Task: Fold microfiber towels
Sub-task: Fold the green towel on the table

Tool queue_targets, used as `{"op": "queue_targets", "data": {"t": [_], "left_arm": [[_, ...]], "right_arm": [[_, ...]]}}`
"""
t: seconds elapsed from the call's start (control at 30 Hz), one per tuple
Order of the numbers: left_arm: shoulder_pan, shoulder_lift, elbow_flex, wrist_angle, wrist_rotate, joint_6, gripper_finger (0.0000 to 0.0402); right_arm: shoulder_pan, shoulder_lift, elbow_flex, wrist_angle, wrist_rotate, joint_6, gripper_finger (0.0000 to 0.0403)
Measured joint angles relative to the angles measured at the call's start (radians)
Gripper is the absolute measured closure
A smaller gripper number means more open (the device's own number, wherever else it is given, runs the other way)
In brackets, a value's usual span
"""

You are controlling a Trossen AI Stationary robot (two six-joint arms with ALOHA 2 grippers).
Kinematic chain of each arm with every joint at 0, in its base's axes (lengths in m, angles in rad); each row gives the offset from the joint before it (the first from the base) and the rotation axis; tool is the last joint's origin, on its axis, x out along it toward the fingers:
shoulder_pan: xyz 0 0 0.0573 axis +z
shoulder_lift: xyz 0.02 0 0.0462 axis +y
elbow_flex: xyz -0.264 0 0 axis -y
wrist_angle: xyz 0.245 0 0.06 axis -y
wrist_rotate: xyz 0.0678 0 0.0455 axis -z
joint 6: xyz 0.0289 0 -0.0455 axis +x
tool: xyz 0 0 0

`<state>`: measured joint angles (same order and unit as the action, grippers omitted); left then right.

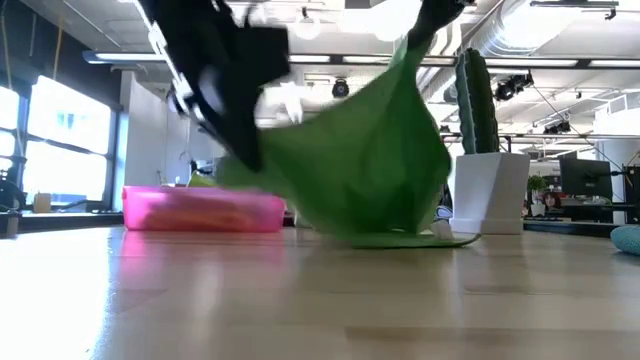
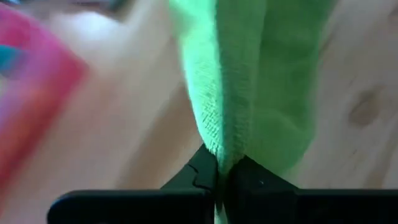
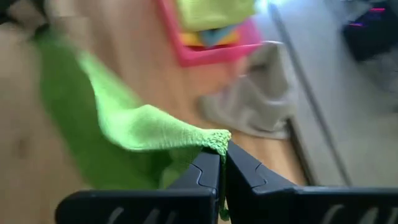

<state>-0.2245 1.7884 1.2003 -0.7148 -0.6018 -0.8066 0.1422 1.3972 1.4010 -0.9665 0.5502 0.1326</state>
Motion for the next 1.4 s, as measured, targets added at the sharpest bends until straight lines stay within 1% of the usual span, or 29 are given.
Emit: {"op": "queue_targets", "data": {"t": [0.07,0.13,0.17,0.2,0.27,0.33,0.4,0.47,0.53,0.6,0.63,0.67,0.73,0.8,0.87,0.97,1.03,1.27,1.33,1.4], "left_arm": [[0.0,-0.039,0.049,-0.102,-0.001,0.031,0.0398],[0.0,-0.083,0.091,-0.261,-0.002,0.066,0.0398],[0.0,-0.098,0.122,-0.303,-0.006,0.086,0.04],[-0.001,-0.118,0.151,-0.343,-0.007,0.107,0.04],[-0.006,-0.156,0.201,-0.488,-0.007,0.138,0.04],[-0.015,-0.185,0.255,-0.54,-0.008,0.154,0.0401],[-0.026,-0.21,0.298,-0.642,0.006,0.156,0.0401],[-0.04,-0.23,0.347,-0.648,0.055,0.157,0.0401],[-0.052,-0.247,0.381,-0.698,0.143,0.17,0.0401],[-0.069,-0.253,0.423,-0.668,0.21,0.183,0.0401],[-0.077,-0.257,0.432,-0.686,0.236,0.183,0.0401],[-0.088,-0.258,0.444,-0.705,0.243,0.181,0.0401],[-0.109,-0.256,0.477,-0.678,0.221,0.161,0.0401],[-0.129,-0.257,0.491,-0.738,0.203,0.138,0.0401],[-0.145,-0.251,0.505,-0.718,0.184,0.122,0.0401],[-0.164,-0.243,0.499,-0.749,0.183,0.119,0.0401],[-0.175,-0.236,0.503,-0.748,0.181,0.112,0.0401],[-0.199,-0.22,0.502,-0.762,0.19,0.111,0.0401],[-0.203,-0.22,0.501,-0.759,0.212,0.098,0.0401],[-0.203,-0.222,0.501,-0.749,0.283,0.087,0.0402]], "right_arm": [[0.022,0.0,0.0,0.002,-0.06,0.002,0.0403],[0.05,-0.003,0.0,0.032,-0.109,0.001,0.0403],[0.066,-0.004,0.0,0.05,-0.13,0.002,0.0403],[0.083,-0.005,0.0,0.064,-0.143,0.001,0.0403],[0.114,-0.012,0.0,0.116,-0.168,0.0,0.0403],[0.147,-0.023,0.0,0.141,-0.191,0.002,0.0403],[0.173,-0.031,0.0,0.188,-0.208,0.002,0.0403],[0.198,-0.042,0.0,0.192,-0.254,0.001,0.0403],[0.209,-0.05,0.001,0.235,-0.307,0.0,0.0403],[0.224,-0.057,0.0,0.228,-0.353,0.002,0.0403],[0.227,-0.059,0.0,0.239,-0.362,0.002,0.0403],[0.228,-0.061,0.0,0.252,-0.352,0.004,0.0403],[0.24,-0.063,0.0,0.24,-0.293,0.046,0.0403],[0.244,-0.065,0.0,0.244,-0.273,0.077,0.0403],[0.244,-0.064,0.0,0.233,-0.326,0.092,0.0403],[0.247,-0.064,0.0,0.223,-0.415,0.127,0.0403],[0.247,-0.064,0.0,0.21,-0.453,0.151,0.0403],[0.254,-0.064,0.0,0.175,-0.453,0.182,0.0403],[0.254,-0.064,0.0,0.177,-0.462,0.178,0.0403],[0.253,-0.064,0.0,0.177,-0.537,0.155,0.0403]]}}
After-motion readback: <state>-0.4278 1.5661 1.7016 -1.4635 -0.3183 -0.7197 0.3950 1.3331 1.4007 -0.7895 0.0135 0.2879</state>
